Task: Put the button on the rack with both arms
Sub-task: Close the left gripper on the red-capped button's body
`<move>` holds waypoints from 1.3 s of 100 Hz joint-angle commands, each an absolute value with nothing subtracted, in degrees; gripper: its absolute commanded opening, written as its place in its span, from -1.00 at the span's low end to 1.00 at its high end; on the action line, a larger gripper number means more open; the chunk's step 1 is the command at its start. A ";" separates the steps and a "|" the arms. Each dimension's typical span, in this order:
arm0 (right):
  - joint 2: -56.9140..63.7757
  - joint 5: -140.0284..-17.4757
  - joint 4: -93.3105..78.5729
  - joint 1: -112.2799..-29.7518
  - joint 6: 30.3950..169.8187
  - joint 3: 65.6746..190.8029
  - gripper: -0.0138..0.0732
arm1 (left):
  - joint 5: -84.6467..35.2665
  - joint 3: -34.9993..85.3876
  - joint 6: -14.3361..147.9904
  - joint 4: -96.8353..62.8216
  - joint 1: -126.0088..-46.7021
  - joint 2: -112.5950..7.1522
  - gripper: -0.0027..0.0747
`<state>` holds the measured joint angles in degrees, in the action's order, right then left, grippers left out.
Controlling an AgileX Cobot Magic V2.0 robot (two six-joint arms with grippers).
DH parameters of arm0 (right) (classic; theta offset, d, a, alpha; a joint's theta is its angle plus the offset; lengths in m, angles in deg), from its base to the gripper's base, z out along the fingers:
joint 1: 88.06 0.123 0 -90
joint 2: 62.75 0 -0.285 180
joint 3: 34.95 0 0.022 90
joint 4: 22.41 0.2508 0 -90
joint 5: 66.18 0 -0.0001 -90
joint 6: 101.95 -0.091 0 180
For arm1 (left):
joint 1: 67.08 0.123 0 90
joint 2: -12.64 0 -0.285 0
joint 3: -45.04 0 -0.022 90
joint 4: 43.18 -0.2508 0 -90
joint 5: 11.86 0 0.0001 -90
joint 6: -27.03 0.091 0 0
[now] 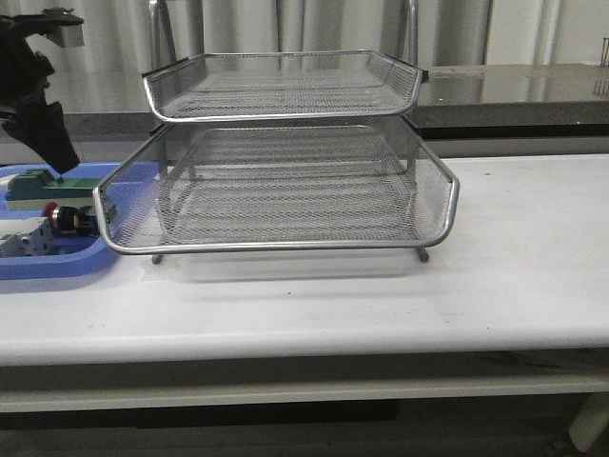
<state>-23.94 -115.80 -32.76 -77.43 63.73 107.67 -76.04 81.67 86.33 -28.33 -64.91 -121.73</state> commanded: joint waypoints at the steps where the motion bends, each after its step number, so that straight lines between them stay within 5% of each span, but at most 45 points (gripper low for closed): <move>1: -23.87 -112.00 -34.09 -77.48 63.88 109.70 -0.85 | -75.67 85.00 87.46 -26.47 -65.66 -120.11 0.25; 24: -23.87 -112.00 -34.09 -77.48 63.88 109.70 -0.85 | -75.24 86.90 87.85 -30.96 -67.81 -124.13 0.48; 130: -23.81 -112.00 -34.09 -77.48 63.88 109.70 -0.85 | -68.92 86.90 89.39 -33.99 -68.32 -129.09 0.48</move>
<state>-23.94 -115.80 -32.86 -77.43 63.73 107.67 -70.64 85.08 89.43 -34.71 -68.06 -132.34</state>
